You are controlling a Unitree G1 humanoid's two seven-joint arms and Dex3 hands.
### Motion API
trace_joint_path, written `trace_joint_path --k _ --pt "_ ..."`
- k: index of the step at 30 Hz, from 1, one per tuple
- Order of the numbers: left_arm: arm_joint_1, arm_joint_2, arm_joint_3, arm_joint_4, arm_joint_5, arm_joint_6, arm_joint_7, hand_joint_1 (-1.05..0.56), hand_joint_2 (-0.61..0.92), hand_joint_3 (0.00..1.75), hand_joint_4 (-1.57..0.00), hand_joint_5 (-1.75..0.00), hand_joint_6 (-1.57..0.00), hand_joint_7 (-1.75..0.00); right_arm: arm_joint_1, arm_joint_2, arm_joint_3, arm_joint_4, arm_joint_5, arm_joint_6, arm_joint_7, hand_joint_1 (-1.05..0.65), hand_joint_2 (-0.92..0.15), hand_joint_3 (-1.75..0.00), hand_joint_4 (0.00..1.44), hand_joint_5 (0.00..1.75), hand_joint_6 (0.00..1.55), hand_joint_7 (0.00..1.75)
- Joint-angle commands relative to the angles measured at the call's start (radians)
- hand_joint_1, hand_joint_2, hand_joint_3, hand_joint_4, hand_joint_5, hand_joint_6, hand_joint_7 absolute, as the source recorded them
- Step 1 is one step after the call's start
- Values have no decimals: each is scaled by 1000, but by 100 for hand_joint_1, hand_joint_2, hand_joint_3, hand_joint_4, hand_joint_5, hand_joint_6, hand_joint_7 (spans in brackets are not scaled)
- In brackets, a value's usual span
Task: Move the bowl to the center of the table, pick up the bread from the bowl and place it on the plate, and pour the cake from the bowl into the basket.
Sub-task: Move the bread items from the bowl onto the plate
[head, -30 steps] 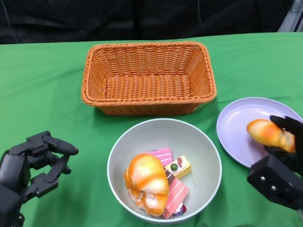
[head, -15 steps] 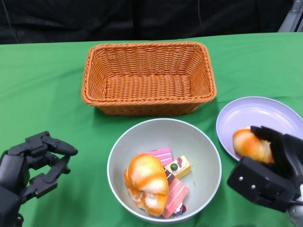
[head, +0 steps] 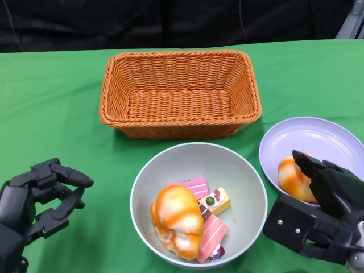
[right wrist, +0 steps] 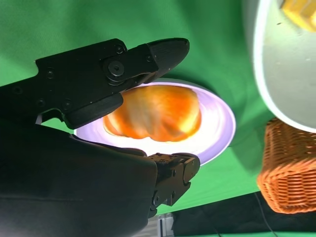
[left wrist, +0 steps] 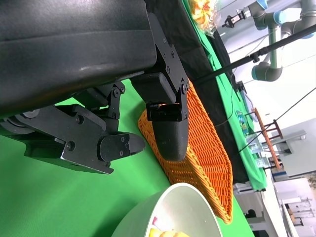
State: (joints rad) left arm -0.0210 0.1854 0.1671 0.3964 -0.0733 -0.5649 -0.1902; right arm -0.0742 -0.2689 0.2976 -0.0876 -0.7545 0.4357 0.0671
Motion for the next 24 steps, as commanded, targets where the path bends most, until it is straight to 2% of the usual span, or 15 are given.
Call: trace_joint_path --k 1,3,6,8,9,12,18,24 --pt "2 17 3 8 6 -19 -1 4 85 50 -78 -141 -87 -97 31 2 -16 -24 -3 -21 -54 -82 -92 -8 0 0 14 2" --pt "3 18 3 11 6 -26 -2 4 85 50 -78 -141 -87 -97 49 14 -24 -27 -1 -58 -123 -80 -92 -6 0 0 16 2" --pt "4 18 2 14 3 -32 -4 4 86 49 -78 -141 -87 -97 95 38 -53 -54 41 -184 -256 -74 -92 -5 0 0 18 2" --pt "4 19 2 14 8 -32 1 4 86 49 -78 -141 -88 -98 131 42 -66 -117 81 -257 -276 -75 -92 -8 0 0 17 1" --pt "4 20 2 15 12 -32 3 4 86 49 -77 -141 -87 -97 146 42 -70 -147 96 -282 -273 -76 -92 -10 6 3 18 1" --pt "-1 21 2 19 9 -27 0 4 86 49 -77 -140 -86 -97 190 45 -69 -288 140 -305 -203 -79 -92 -15 20 9 24 3" --pt "-11 18 3 32 12 -24 2 3 84 49 -79 -138 -87 -94 235 78 -65 -510 209 -247 -54 -80 -92 -16 41 17 34 5" --pt "-22 17 2 50 18 -39 5 3 85 47 -79 -138 -88 -93 256 104 -58 -645 258 -191 52 -76 -92 -14 46 17 37 4"
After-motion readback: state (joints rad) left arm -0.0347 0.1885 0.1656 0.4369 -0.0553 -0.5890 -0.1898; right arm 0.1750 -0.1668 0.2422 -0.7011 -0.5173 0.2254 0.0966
